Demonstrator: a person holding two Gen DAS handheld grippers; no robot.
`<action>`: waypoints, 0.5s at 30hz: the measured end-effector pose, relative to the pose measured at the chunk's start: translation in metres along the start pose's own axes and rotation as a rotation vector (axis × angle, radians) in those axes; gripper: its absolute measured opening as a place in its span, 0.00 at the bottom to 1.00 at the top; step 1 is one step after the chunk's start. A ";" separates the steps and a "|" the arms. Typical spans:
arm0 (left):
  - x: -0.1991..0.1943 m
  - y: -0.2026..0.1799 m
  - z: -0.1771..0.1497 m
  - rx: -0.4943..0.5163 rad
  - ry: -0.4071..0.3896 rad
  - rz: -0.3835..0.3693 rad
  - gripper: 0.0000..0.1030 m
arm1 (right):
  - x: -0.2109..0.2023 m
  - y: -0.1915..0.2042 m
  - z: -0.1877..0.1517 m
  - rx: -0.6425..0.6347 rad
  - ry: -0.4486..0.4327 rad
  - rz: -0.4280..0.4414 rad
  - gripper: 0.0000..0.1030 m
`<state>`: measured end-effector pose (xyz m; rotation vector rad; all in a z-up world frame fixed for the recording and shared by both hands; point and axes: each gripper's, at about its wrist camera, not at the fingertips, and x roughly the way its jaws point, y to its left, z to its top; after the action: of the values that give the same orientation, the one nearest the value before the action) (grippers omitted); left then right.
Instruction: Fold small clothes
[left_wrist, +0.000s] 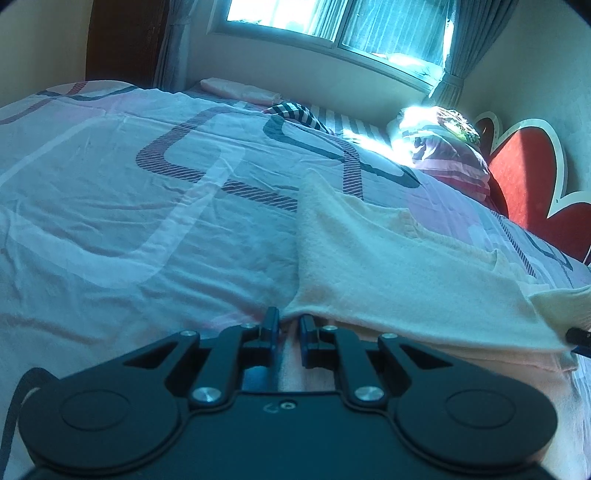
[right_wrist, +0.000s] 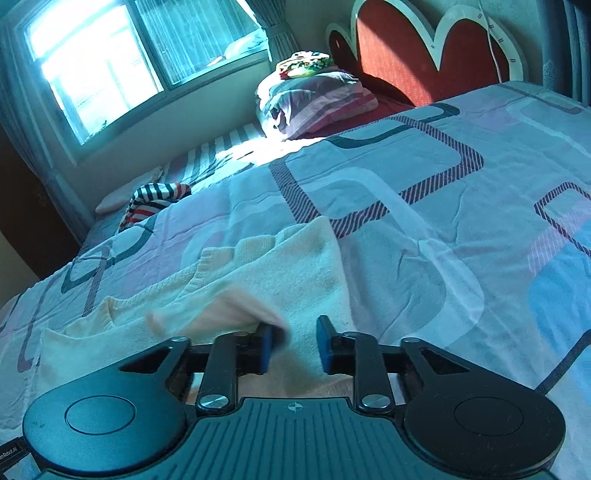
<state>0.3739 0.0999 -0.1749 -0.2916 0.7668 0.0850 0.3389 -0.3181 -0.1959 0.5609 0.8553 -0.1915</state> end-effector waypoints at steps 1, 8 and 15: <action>0.000 0.000 0.000 0.001 0.001 0.000 0.10 | 0.001 -0.006 0.001 0.024 0.003 -0.008 0.14; 0.001 0.000 0.005 0.010 0.029 -0.003 0.12 | 0.010 -0.004 0.000 -0.065 0.090 0.035 0.15; 0.001 0.007 0.004 -0.018 0.028 -0.023 0.10 | 0.011 -0.003 -0.008 -0.084 0.120 0.023 0.03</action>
<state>0.3760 0.1078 -0.1742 -0.3191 0.7905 0.0661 0.3398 -0.3157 -0.2095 0.5068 0.9689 -0.1010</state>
